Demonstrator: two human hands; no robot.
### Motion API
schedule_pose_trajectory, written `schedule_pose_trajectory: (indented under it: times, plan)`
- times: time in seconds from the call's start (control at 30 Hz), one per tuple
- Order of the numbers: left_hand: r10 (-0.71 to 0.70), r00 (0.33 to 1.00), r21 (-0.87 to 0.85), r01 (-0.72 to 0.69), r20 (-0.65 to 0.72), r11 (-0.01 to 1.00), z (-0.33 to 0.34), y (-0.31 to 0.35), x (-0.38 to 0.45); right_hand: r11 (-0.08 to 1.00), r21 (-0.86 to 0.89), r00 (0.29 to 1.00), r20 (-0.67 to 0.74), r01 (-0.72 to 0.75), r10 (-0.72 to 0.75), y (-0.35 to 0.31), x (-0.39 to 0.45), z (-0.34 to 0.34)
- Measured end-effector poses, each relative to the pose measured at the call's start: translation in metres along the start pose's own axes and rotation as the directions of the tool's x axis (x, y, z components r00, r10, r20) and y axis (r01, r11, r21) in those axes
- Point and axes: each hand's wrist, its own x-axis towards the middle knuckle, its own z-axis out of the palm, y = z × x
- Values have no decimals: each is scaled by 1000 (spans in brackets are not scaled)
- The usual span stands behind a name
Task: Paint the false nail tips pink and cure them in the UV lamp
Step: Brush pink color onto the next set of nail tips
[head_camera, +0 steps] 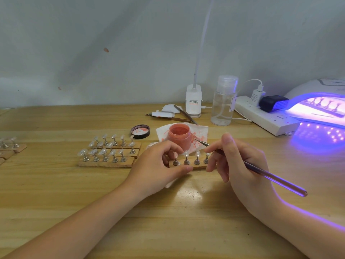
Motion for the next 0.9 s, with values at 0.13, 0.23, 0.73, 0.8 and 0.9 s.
schedule_pose_trajectory:
  times: [0.13, 0.23, 0.73, 0.8, 0.9]
  plan:
    - [39, 999, -15, -40, -20, 999, 0, 2, 2, 1000, 8, 1000, -1, -7, 7, 1, 1, 0]
    - [55, 998, -39, -56, -35, 998, 1, 2, 2, 1000, -5, 1000, 7, -4, 4, 2, 1, 0]
    - [149, 988, -36, -150, -49, 988, 4, 3, -1, 999, -35, 1000, 12, 7, -7, 2, 1, 0]
    - [197, 979, -19, -198, -61, 980, 3, 6, -4, 999, -40, 1000, 8, 10, -10, 2, 1, -1]
    - [256, 959, -46, -263, -122, 964, 1, 10, -7, 1000, -10, 1000, 3, 24, -24, 1, 0, -2]
